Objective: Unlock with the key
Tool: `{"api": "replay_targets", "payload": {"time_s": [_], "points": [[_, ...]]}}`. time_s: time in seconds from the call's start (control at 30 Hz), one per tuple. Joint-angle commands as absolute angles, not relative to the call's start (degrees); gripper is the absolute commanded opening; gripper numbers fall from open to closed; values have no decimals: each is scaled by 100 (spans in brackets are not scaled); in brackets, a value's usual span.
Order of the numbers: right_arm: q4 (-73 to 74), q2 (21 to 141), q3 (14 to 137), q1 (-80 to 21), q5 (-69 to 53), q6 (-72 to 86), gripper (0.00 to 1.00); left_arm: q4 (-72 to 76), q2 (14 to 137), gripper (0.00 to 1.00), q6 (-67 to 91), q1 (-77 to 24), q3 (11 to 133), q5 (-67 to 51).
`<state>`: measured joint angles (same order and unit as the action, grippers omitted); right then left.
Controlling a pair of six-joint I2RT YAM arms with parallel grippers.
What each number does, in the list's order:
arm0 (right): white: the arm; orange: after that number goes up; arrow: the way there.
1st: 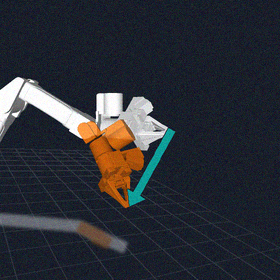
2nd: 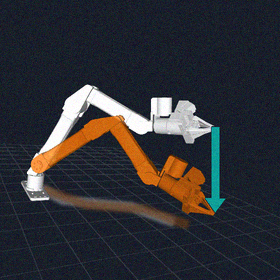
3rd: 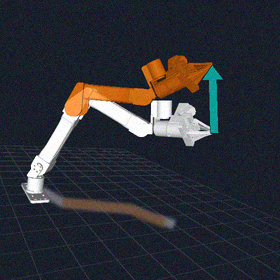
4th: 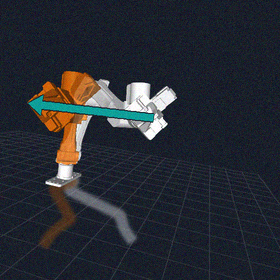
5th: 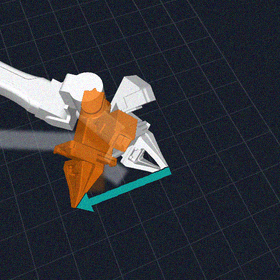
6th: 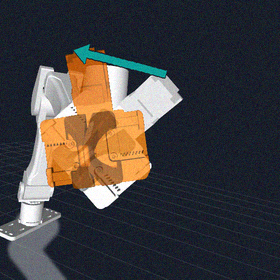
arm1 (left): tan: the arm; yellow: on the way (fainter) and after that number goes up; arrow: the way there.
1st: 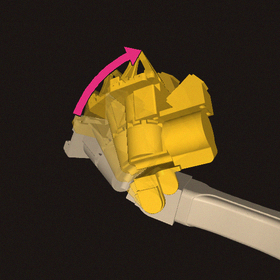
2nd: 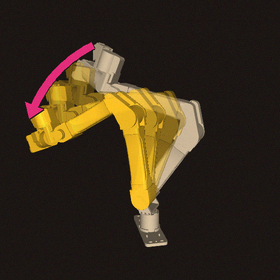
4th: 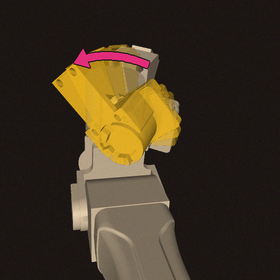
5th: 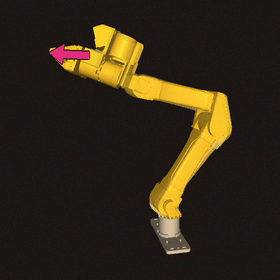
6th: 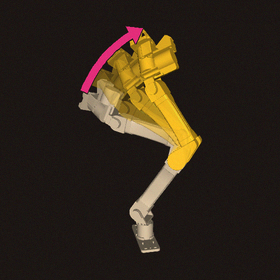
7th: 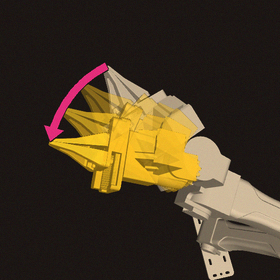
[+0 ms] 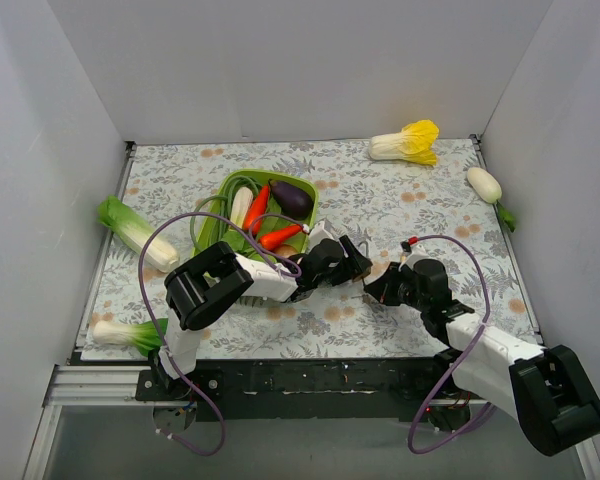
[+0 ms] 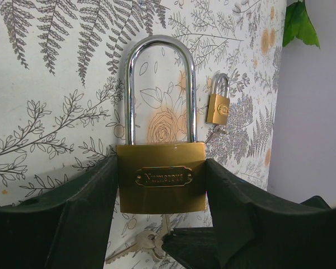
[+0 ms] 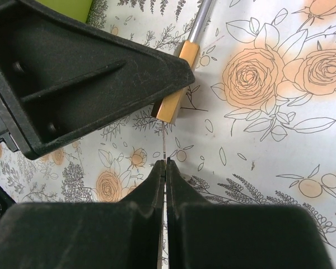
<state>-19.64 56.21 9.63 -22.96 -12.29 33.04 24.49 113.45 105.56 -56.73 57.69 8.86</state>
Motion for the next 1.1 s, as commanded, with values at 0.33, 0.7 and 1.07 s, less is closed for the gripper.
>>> {"api": "replay_targets", "payload": {"time_s": [0.33,0.7,1.07], "points": [[-3357,6082,1213,-2276,-1046,3226,1,2531,11127,0,10696,-5818,5625,721],[-3436,6267,1354,-2276,-941,3120,1,2531,11101,0,10705,-5871,5494,747],[-3551,6469,1485,-2268,-905,3120,1,2549,11004,0,10828,-5906,5326,729]]}}
